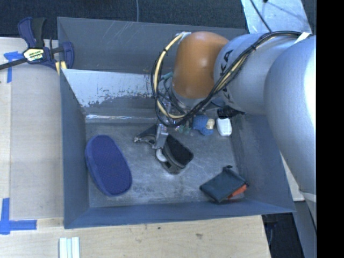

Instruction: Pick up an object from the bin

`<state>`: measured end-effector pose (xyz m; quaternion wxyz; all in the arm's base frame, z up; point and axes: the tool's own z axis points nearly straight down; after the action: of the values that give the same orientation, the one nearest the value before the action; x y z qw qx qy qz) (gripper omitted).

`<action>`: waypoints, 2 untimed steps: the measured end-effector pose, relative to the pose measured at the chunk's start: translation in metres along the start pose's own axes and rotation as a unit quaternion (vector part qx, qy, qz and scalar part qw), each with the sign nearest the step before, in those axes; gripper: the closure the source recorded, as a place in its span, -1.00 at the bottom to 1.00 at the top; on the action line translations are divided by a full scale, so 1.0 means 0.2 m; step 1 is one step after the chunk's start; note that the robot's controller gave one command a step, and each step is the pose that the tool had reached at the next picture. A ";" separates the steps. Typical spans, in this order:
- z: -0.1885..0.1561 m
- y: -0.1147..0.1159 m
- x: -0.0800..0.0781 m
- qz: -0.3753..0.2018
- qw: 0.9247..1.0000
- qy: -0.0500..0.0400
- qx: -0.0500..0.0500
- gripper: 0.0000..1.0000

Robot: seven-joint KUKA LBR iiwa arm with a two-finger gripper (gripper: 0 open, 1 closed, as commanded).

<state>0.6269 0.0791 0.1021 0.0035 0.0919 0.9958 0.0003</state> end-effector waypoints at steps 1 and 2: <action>0.01 0.02 0.01 0.014 1.000 0.001 0.000 -1.00; 0.16 0.04 0.05 0.126 0.992 0.004 0.001 -1.00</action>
Offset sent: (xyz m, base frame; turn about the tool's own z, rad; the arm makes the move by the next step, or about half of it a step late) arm -0.0016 0.0049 -0.0021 0.0308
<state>0.6179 0.0881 0.0697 -0.0007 0.2168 0.9762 -0.0001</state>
